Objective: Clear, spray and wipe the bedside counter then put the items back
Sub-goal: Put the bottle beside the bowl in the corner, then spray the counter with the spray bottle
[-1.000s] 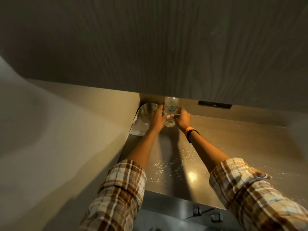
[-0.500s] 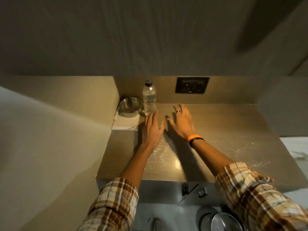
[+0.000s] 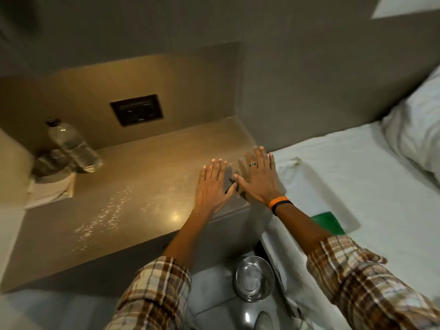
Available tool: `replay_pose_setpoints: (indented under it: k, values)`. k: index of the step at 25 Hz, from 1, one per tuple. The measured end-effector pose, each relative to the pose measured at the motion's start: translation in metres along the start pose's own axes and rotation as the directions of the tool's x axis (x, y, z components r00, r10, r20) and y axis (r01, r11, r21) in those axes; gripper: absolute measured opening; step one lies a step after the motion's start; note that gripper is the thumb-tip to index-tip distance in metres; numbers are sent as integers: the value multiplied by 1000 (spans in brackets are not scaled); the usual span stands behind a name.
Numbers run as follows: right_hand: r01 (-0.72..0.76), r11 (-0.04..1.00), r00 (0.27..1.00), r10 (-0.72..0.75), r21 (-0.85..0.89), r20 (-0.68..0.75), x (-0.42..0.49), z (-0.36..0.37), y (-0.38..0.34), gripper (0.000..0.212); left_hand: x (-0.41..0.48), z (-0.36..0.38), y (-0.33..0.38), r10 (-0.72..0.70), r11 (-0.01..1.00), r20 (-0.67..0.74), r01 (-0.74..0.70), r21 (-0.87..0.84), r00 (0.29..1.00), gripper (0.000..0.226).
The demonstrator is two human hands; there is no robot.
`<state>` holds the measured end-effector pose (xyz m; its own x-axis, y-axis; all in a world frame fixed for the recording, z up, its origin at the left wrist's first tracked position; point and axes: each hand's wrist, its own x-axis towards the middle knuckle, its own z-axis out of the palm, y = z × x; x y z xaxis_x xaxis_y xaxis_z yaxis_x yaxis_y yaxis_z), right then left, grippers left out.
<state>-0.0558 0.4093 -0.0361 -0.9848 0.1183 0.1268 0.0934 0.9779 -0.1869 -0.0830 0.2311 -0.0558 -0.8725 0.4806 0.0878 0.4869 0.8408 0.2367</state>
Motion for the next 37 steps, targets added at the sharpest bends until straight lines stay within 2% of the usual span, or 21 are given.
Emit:
replay_pose_setpoints:
  k: [4, 8, 14, 19, 22, 27, 31, 34, 37]
  values:
    - [-120, 992, 992, 121, 40, -41, -15, -1, 83, 81, 34, 26, 76, 28, 999, 40, -29, 38, 999, 80]
    - [-155, 985, 985, 160, 74, -58, -9, 9, 129, 82, 62, 43, 101, -11, 999, 53, 8, 46, 999, 83]
    - [-273, 955, 962, 273, 118, 22, 23, 45, 190, 80, 87, 62, 97, -36, 997, 64, 32, 67, 997, 83]
    - [-369, 902, 929, 360, 226, 79, 58, 86, 229, 81, 86, 67, 94, -53, 993, 5, 52, 103, 999, 85]
    - [-420, 835, 904, 421, 356, 81, 77, 111, 240, 79, 87, 69, 93, -50, 991, -9, 51, 125, 999, 87]
    - [-494, 720, 839, 542, 487, 49, 97, 149, 249, 53, 88, 76, 90, -39, 990, -42, 44, 136, 998, 86]
    - [-477, 681, 811, 584, 555, -20, 97, 151, 257, 40, 91, 80, 90, -42, 988, -40, 47, 148, 998, 85]
    - [-399, 679, 821, 564, 617, -90, 83, 116, 242, 34, 89, 78, 91, -58, 986, -8, 59, 159, 998, 86]
    - [-200, 755, 814, 483, 625, -323, 65, 42, 212, 24, 88, 62, 96, -57, 986, 88, 42, 164, 994, 87]
